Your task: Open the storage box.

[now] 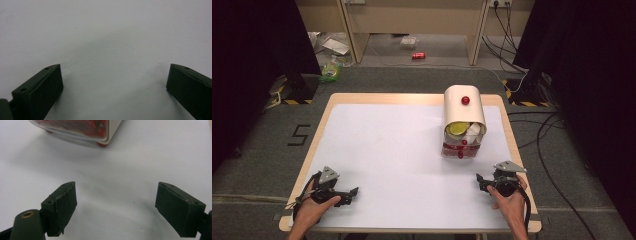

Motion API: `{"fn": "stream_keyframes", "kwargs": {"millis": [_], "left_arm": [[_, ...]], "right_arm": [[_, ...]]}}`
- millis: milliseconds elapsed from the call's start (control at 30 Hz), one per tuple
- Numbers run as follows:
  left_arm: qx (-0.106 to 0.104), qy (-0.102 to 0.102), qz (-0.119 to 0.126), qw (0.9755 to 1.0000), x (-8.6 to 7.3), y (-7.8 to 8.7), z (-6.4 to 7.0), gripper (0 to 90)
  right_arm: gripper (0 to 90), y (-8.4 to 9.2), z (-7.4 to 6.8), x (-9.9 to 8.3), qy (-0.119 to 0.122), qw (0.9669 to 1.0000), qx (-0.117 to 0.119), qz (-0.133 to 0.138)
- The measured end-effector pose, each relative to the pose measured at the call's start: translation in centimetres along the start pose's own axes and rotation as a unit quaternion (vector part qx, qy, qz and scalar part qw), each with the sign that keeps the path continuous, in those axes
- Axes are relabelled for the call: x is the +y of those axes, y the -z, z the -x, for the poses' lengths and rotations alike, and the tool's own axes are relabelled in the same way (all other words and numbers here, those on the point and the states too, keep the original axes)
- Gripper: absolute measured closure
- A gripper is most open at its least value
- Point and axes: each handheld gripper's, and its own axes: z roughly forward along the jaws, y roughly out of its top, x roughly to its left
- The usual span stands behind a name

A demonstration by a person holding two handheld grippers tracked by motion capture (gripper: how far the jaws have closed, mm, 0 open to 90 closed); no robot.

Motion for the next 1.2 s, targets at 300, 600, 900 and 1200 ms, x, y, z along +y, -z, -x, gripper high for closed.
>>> {"fn": "stream_keyframes", "kwargs": {"millis": [300, 600, 900, 1200], "left_arm": [[0.000, 0.000, 0.000, 1.0000, 0.0, 0.0, 0.0, 0.0], [0.000, 0.000, 0.000, 1.0000, 0.0, 0.0, 0.0, 0.0], [0.000, 0.000, 0.000, 1.0000, 0.0, 0.0, 0.0, 0.0], [0.000, 0.000, 0.000, 1.0000, 0.0, 0.0, 0.0, 0.0]], "right_arm": [[22.8, 1.7, -0.7, 0.5, 0.010, 0.9991, 0.003, 0.041], [30.5, 3.7, -2.2, 1.6, 0.020, 0.9962, 0.026, 0.081], [34.9, 5.4, -3.4, 2.9, 0.028, 0.9926, 0.051, 0.107], [37.3, 6.7, -4.9, 5.3, 0.043, 0.9876, 0.069, 0.134]]}}
